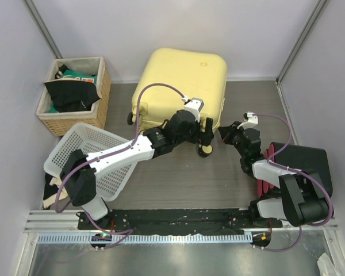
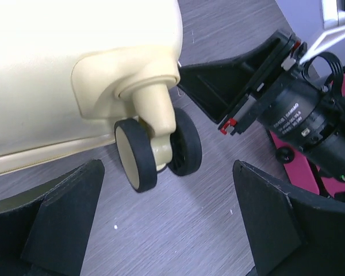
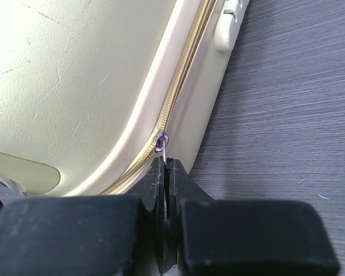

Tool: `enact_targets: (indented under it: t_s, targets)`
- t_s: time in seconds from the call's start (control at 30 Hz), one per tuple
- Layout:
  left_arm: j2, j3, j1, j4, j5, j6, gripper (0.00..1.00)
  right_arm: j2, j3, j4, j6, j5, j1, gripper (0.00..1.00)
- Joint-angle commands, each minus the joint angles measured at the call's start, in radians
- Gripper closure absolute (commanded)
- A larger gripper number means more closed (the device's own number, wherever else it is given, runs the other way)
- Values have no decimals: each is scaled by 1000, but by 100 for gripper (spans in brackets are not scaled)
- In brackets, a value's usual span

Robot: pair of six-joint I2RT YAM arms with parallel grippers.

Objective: Open, take out, and arrange the luggage

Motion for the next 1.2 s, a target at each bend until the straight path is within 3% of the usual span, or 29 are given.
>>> enact_targets:
  t_s: [0.0, 0.2, 0.23, 0.3, 0.33, 0.4, 0.43, 0.47, 0.83, 1.03, 1.17]
  targets:
    - [54, 62, -5, 76, 5, -37, 0, -4, -27, -54, -10, 119, -29, 99]
    - [139, 124, -8, 37, -4, -14, 0, -7, -27, -57, -12, 121, -29, 99]
    - [145, 129, -7, 36, 14, -6, 5, -7, -27, -60, -12, 121, -29, 99]
    - [157, 132, -7, 42, 34, 6, 23, -7, -25, -66, -13, 124, -29, 99]
    - [157, 131, -8, 46, 47, 7, 48, -9, -24, -69, -16, 125, -29, 99]
    - [151, 112, -7, 46, 45, 12, 73, -15, -19, -80, -21, 139, -29, 99]
    - [140, 102, -7, 46, 41, 17, 95, -18, -18, -87, -26, 144, -29, 99]
    - [130, 88, -7, 48, 32, 20, 100, -21, -15, -92, -27, 151, -29, 99]
    - [-134, -280, -5, 76, -91, 24, 100, -35, 34, -190, -27, 318, -29, 99]
    - [-297, -380, 7, 8, -185, 46, 100, -6, 97, -248, -29, 386, -30, 99]
    - [-413, -440, 73, -30, -212, 63, 100, 12, 128, -262, -36, 441, -32, 99]
